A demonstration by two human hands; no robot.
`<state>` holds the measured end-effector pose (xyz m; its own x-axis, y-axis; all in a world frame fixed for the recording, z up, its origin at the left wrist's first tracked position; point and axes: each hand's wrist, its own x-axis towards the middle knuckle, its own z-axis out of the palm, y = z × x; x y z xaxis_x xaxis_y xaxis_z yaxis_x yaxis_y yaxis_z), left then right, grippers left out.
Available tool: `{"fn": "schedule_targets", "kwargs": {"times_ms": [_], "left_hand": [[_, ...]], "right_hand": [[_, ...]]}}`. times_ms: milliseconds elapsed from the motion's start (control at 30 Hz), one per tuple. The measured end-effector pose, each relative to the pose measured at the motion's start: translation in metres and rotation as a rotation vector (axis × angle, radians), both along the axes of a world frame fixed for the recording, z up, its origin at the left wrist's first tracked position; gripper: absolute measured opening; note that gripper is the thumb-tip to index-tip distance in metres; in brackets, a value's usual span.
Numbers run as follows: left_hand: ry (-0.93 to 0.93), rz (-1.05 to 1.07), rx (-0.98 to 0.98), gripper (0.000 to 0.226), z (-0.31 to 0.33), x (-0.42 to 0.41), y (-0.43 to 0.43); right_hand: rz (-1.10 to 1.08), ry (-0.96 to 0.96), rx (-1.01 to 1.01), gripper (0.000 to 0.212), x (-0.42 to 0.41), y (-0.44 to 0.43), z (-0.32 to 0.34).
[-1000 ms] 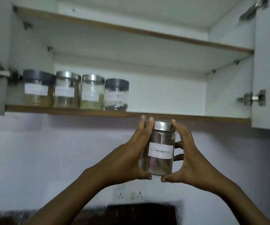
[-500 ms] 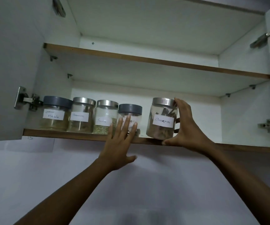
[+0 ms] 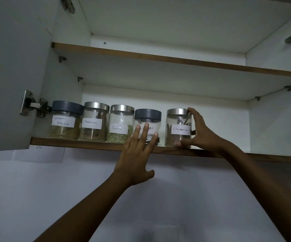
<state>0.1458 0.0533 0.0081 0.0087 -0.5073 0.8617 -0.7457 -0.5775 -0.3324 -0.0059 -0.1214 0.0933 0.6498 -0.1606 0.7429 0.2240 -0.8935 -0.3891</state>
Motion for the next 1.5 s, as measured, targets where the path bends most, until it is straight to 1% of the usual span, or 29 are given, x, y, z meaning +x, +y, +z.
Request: {"fn": "schedule_targets", "kwargs": {"times_ms": [200,300,400,467,533,567,633,700,767,833,900,967,1100,1233,1333,1433,1500], "left_hand": [[0.038,-0.005,0.039,0.11,0.001,-0.001,-0.001],[0.038,0.015,0.051,0.109,0.001,-0.003,0.001],[0.052,0.028,0.075,0.108,0.004,-0.003,0.003],[0.057,0.025,0.056,0.105,0.004,-0.008,0.005],[0.109,-0.003,0.046,0.099,-0.004,-0.02,0.004],[0.116,-0.025,0.042,0.095,-0.01,-0.027,0.003],[0.07,-0.091,0.033,0.084,-0.027,-0.045,0.0],[0.039,-0.206,0.012,0.068,-0.046,-0.062,-0.007],[0.056,-0.357,-0.033,0.053,-0.066,-0.078,-0.014],[0.078,-0.478,-0.067,0.043,-0.089,-0.095,-0.025],[0.11,-0.539,-0.063,0.038,-0.115,-0.108,-0.038],[0.182,-0.572,-0.046,0.036,-0.142,-0.117,-0.052],[0.314,-0.583,0.071,0.034,-0.193,-0.131,-0.076],[0.41,-0.518,0.269,0.036,-0.237,-0.147,-0.096],[0.485,-0.515,0.393,0.037,-0.268,-0.155,-0.111],[0.556,-0.488,0.505,0.036,-0.299,-0.165,-0.128],[0.643,-0.46,0.592,0.034,-0.32,-0.174,-0.141]], "right_hand": [[-0.044,-0.057,-0.036,0.111,0.019,0.013,-0.004],[-0.097,-0.034,-0.075,0.113,0.021,0.016,-0.009],[-0.144,0.009,-0.061,0.112,0.015,0.022,-0.024],[-0.184,-0.034,-0.063,0.109,0.01,0.027,-0.039],[-0.247,-0.082,-0.11,0.106,0.002,0.03,-0.055],[-0.283,-0.084,-0.149,0.104,-0.003,0.031,-0.064],[-0.342,-0.068,-0.23,0.1,-0.013,0.032,-0.086],[-0.374,-0.06,-0.27,0.094,-0.025,0.032,-0.112],[-0.374,-0.063,-0.257,0.087,-0.038,0.031,-0.137],[-0.382,-0.056,-0.22,0.079,-0.053,0.026,-0.162],[-0.404,-0.035,-0.191,0.074,-0.068,0.018,-0.19],[-0.414,-0.005,-0.154,0.071,-0.083,0.01,-0.216],[-0.44,0.103,-0.036,0.075,-0.111,-0.011,-0.267],[-0.461,0.261,0.05,0.06,-0.138,-0.039,-0.326],[-0.489,0.374,0.132,0.058,-0.154,-0.063,-0.368],[-0.511,0.45,0.18,0.05,-0.166,-0.092,-0.412],[-0.503,0.504,0.23,0.05,-0.17,-0.107,-0.441]]}}
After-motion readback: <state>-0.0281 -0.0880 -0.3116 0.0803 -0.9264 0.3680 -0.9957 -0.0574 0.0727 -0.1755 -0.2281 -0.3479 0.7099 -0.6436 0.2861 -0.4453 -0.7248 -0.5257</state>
